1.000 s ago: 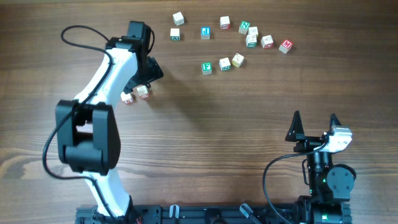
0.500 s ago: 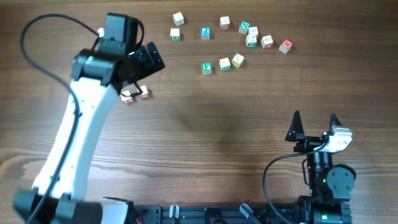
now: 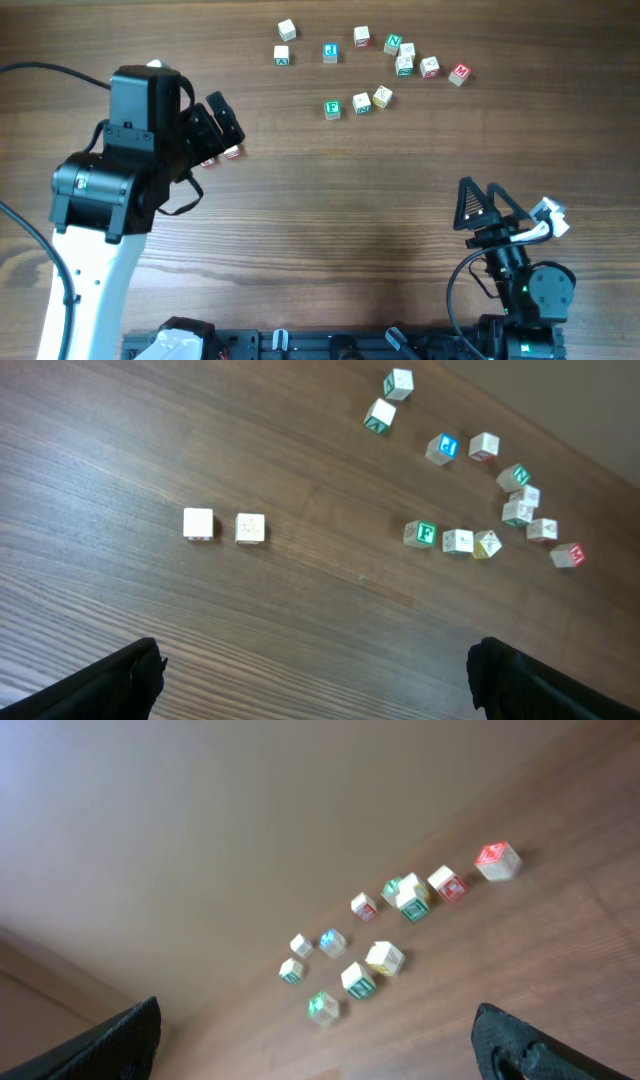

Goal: Form a horizontal line
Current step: 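Reach the right gripper forward to the right side of the cluster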

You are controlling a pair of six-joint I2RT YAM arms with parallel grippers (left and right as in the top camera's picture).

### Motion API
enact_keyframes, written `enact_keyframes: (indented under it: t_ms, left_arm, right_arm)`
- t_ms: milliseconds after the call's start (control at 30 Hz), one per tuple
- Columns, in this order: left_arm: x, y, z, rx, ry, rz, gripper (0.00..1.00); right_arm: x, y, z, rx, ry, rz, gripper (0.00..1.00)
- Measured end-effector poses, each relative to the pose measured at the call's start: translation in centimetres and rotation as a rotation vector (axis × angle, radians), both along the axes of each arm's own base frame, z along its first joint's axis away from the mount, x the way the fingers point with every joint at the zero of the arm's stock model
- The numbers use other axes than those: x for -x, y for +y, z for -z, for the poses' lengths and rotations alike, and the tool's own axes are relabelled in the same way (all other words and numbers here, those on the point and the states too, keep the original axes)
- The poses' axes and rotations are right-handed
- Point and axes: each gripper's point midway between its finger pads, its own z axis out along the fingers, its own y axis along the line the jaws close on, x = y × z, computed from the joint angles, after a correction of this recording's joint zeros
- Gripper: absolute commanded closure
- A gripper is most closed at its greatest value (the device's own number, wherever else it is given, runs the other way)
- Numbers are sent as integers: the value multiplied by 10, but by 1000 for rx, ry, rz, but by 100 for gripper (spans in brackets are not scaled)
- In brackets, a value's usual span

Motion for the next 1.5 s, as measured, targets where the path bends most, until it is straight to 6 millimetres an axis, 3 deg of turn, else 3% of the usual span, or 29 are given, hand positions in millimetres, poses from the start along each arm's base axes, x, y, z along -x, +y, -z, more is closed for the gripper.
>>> enact_keyframes:
  t_ms: [100,233,333,500,600,767,967,1100,1267,1367,1500]
  left_arm:
    - [-1,0,3,0,1,0,0]
    - [2,0,-4,2,-24,4,0]
    - [6,1,-12,6,-55,6,0]
    - [10,2,-17,5,-73,12,0]
    - [10,3,-15,1,-70,9,0]
    - [7,2,-6,-1,-61,9,0]
    - [7,3,-7,-3,-64,6,0]
    - [7,3,-7,-3,-65,7,0]
    - [7,3,-7,-4,-64,6,0]
    - [7,3,-7,-5,-65,4,0]
    - [7,3,-6,-5,-64,4,0]
  right_arm:
    - [-7,-1,-4,60,121,-5,0]
    - [-33,1,-12,127,303,-48,0]
    - [-58,18,-20,141,355,-180,0]
    - [-78,36,16,55,470,-302,0]
    - [-84,43,21,37,473,-350,0]
    - [-101,37,-5,62,510,-329,1]
    - [-143,26,-35,162,504,-287,0]
    - [-173,37,-43,215,508,-289,0]
    - [-224,57,-52,297,518,-286,0]
    - [-249,73,-35,350,544,-284,1]
    - [-275,89,13,384,625,-307,0]
